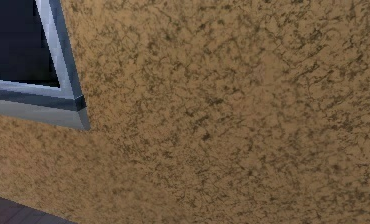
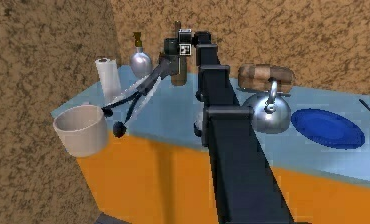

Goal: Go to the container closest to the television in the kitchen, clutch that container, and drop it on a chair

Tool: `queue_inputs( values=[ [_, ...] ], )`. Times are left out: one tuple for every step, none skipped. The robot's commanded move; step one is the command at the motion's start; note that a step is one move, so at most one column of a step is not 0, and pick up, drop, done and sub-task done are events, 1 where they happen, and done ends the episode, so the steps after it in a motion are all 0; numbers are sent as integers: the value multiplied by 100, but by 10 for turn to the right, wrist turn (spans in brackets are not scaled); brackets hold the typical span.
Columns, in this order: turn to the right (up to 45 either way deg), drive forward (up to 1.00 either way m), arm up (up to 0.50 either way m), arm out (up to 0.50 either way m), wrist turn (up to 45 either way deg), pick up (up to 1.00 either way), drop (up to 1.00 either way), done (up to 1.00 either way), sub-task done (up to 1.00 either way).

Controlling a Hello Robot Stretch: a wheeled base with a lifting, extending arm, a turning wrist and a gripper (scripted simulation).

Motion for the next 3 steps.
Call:
queue_inputs(
  values=[
    [0,0,0,-44,0,0,0,0,0],
    [-450,0,0,0,0,0,0,0,0],
    [-420,0,0,0,0,0,0,0,0]
  ],
)
